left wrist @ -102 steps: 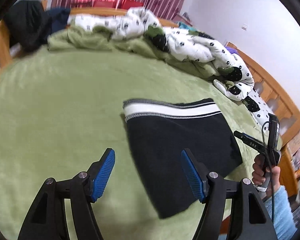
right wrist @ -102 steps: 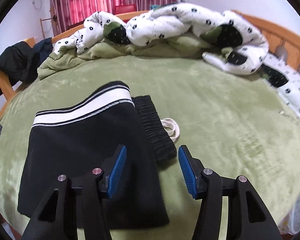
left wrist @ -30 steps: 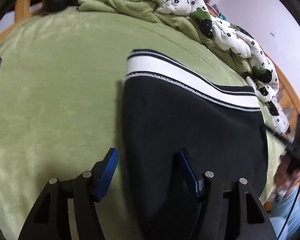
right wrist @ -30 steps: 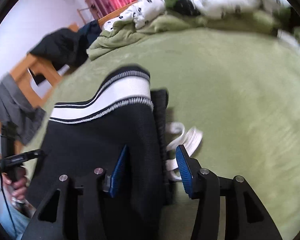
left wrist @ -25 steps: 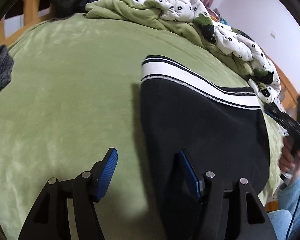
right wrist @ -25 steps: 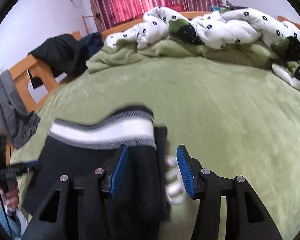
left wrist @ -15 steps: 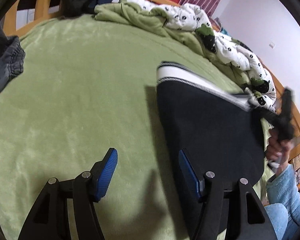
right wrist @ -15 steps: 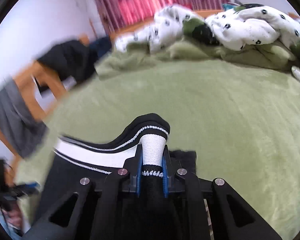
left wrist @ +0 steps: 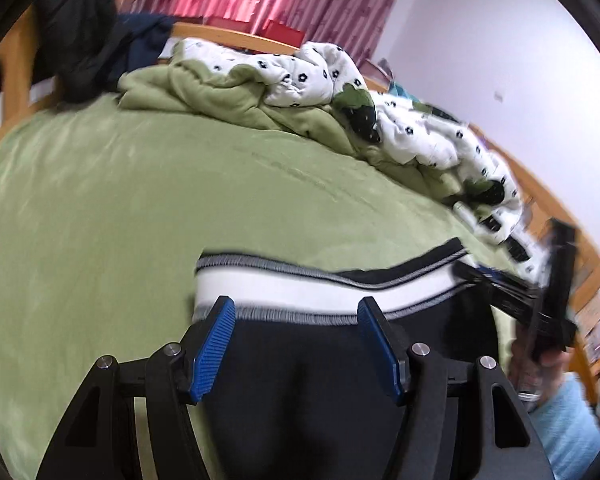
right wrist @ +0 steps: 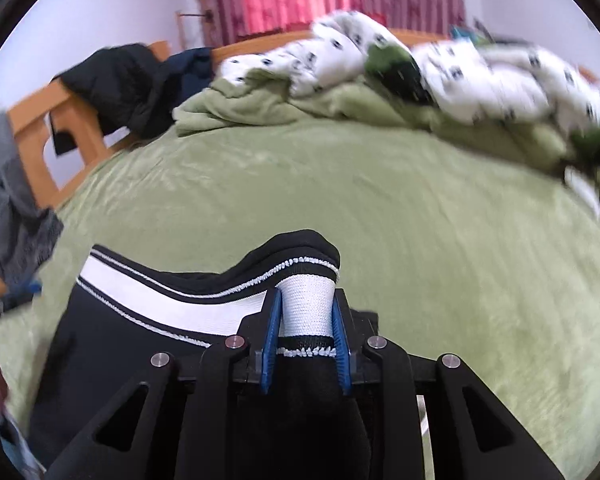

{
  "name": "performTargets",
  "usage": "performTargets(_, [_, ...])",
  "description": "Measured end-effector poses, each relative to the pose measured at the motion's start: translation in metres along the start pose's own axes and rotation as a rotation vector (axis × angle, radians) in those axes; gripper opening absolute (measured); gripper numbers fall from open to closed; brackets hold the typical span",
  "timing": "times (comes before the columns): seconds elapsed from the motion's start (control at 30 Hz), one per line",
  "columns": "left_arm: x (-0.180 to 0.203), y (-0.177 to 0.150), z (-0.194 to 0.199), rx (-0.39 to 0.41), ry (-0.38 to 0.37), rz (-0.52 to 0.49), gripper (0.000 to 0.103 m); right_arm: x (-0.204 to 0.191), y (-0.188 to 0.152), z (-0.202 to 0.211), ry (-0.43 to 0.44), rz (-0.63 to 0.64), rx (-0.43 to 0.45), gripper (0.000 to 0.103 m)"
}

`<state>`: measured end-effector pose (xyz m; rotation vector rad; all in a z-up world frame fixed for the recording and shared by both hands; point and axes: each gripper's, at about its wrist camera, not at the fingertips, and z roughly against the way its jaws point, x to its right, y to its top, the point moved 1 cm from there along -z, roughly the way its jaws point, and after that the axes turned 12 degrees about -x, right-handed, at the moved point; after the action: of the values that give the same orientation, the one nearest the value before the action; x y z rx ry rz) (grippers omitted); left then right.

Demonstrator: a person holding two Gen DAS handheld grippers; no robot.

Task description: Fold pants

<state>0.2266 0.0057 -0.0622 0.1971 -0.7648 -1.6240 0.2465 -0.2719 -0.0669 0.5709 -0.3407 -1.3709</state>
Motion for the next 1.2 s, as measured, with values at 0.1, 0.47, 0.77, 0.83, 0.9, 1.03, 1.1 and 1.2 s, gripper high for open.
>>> performTargets(0.1, [0.01, 0.005, -0.018, -0.016, 0.048, -0.045, 0.061, 0.002, 0.003, 0.003, -0.103, 0.046, 0.025, 0.026])
performTargets(0.47, [0.01, 0.009, -0.06, -0.027, 0.022, -0.019, 0.061, -0.015, -0.001, -0.031, 0.105, 0.116, -0.012, 0.024])
performTargets(0.77, [0.008, 0.017, -0.094, -0.061, 0.096, -0.035, 0.061, 0.0, 0.015, -0.073, 0.103, 0.081, -0.055, 0.017])
performTargets(0.83, [0.008, 0.014, -0.088, -0.066, 0.091, -0.034, 0.061, -0.001, 0.012, -0.072, 0.085, 0.087, -0.052, 0.017])
performTargets(0.9, [0.008, 0.013, -0.079, -0.065, 0.086, -0.032, 0.061, -0.005, 0.011, -0.069, 0.062, 0.096, -0.046, 0.017])
performTargets(1.03, [0.012, -0.005, -0.046, -0.09, 0.042, -0.021, 0.061, -0.006, -0.003, -0.047, 0.051, 0.079, -0.045, 0.022])
performTargets(1.1, [0.014, -0.024, -0.031, -0.113, -0.01, -0.022, 0.061, -0.002, -0.013, -0.032, 0.063, 0.045, -0.051, 0.034])
performTargets(1.2, [0.019, -0.057, -0.013, -0.14, -0.021, -0.05, 0.061, 0.0, -0.04, -0.011, 0.031, 0.032, -0.078, 0.041])
